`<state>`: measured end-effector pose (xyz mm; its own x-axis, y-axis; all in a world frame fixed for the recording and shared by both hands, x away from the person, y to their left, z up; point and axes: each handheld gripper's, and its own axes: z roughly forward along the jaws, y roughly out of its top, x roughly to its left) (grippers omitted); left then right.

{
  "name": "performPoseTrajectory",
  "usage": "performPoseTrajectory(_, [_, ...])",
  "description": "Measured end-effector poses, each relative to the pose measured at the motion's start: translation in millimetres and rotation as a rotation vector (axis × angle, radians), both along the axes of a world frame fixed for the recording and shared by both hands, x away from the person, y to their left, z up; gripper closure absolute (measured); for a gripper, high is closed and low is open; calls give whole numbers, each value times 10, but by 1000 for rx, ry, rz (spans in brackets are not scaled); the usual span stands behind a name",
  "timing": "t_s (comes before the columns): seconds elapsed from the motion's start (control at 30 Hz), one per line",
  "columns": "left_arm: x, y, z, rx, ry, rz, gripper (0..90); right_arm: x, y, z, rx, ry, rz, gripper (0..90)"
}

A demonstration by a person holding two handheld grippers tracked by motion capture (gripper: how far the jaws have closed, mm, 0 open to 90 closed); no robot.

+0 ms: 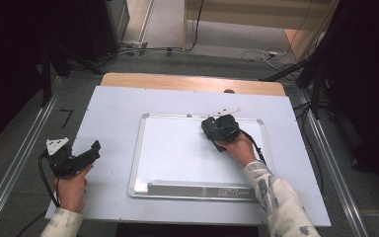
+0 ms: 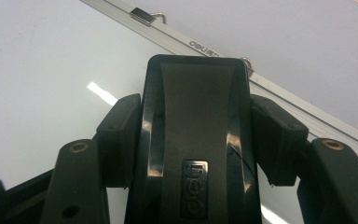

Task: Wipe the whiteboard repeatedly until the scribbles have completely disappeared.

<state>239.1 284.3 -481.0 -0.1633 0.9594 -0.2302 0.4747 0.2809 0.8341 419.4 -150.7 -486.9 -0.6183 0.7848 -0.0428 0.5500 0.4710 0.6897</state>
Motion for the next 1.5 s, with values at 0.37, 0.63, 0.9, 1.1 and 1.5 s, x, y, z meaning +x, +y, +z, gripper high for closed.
performPoseTrajectory(0.37, [0,1,-3,-8,1,1,45,-3,-182,2,1,3,-38,377])
performPoseTrajectory(0.63, [3,3,-7,-11,3,0,45,-8,-335,4,2,1,-66,377])
performPoseTrajectory(0.9, [-2,4,-7,-11,4,2,45,-14,-428,2,10,4,-87,377])
performPoseTrajectory(1.1, [0,6,-9,-10,5,2,45,-15,-501,3,13,5,-105,376])
performPoseTrajectory(1.5, [1,6,-10,-10,6,0,45,-22,-604,3,13,5,-129,375])
